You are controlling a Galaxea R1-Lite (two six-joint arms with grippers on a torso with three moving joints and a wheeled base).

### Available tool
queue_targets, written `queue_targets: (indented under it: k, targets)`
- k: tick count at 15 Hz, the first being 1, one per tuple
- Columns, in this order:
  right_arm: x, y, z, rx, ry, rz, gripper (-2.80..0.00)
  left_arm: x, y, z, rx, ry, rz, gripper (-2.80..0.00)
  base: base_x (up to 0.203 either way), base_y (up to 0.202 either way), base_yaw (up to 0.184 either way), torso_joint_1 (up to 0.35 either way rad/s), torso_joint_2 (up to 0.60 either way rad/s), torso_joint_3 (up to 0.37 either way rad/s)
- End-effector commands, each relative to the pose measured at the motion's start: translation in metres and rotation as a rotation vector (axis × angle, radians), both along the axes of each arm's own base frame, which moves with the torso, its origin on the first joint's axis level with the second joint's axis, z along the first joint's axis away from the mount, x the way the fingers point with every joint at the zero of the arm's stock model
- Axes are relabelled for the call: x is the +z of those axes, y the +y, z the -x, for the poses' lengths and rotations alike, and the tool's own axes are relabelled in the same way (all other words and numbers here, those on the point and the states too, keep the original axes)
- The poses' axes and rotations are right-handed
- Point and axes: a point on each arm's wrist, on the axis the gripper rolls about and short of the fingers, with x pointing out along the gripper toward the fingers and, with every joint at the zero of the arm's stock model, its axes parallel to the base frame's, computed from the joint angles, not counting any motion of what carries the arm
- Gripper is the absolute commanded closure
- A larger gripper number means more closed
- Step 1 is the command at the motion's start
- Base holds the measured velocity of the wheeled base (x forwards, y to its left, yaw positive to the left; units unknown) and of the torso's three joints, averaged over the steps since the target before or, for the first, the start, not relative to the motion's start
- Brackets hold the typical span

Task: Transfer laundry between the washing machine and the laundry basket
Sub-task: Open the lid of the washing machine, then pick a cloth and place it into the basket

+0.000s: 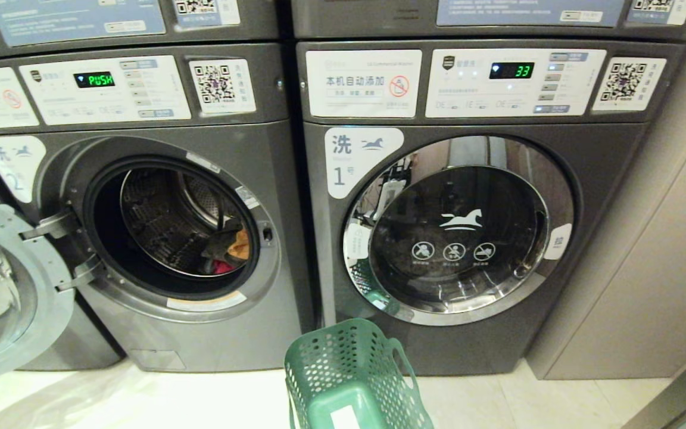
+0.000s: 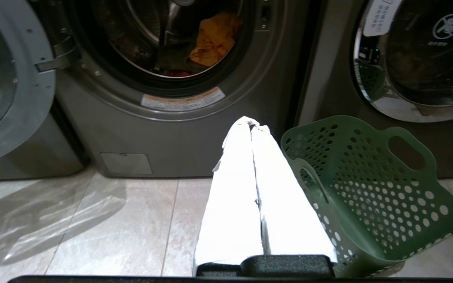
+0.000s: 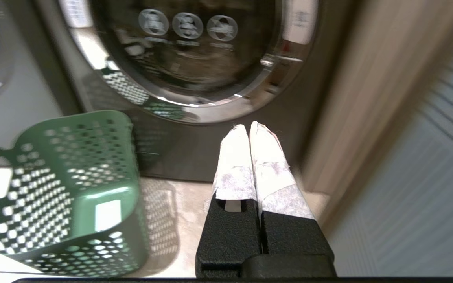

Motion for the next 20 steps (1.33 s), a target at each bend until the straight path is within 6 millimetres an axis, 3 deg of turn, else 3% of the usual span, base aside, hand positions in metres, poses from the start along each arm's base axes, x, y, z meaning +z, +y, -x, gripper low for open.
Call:
queue_targets:
  k: [1, 12, 20]
  targets:
    - [0.0001, 0.0000, -0.0001, 0.000, 0.001, -0.002, 0.00, 0.0000, 0.0000, -0.0001, 0.000, 0.001, 0.000, 0.00, 0.002, -0.003, 0.075, 0.002, 0.00, 0.003]
    - [0.0005, 0.0000, 0.0000, -0.002, 0.000, -0.009, 0.00, -0.0002, 0.0000, -0.0002, 0.000, 0.001, 0.025, 0.00, 0.000, 0.000, 0.000, 0.000, 0.00, 0.000]
    - [0.0005, 0.0000, 0.0000, -0.001, 0.000, -0.009, 0.00, 0.0000, 0.0000, -0.0001, 0.000, 0.001, 0.023, 0.00, 0.000, 0.180, -0.003, 0.002, 0.00, 0.001]
